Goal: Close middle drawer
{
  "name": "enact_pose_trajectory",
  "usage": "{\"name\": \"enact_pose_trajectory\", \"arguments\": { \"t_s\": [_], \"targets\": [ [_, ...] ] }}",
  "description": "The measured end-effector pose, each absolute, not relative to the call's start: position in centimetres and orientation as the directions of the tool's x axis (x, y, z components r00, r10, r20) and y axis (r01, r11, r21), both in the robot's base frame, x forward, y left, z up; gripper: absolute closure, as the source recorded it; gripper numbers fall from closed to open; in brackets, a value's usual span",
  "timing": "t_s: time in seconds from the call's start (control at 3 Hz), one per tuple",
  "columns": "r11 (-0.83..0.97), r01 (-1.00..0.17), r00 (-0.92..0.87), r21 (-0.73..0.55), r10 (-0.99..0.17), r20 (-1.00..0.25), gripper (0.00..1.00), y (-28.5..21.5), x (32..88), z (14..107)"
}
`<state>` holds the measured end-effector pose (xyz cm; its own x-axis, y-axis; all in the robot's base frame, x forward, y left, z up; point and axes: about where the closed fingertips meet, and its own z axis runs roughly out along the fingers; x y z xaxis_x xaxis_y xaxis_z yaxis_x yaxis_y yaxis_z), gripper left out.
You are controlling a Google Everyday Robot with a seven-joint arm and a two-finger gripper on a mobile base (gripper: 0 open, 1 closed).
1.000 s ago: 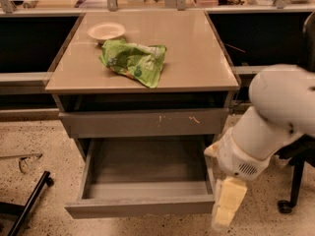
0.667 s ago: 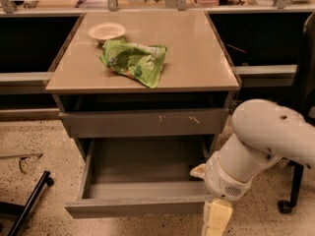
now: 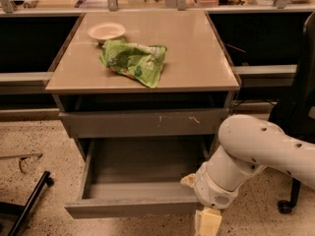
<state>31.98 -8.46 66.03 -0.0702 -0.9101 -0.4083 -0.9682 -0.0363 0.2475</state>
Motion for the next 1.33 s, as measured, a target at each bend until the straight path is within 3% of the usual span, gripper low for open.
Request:
{"name": "enact_pose_trajectory", "arguments": {
  "t_s": [1.33],
  "targets": [
    [-0.196, -0.935, -0.013, 0.296, -0.814, -0.581, 0.0, -0.9, 31.1, 50.7]
  ]
}}
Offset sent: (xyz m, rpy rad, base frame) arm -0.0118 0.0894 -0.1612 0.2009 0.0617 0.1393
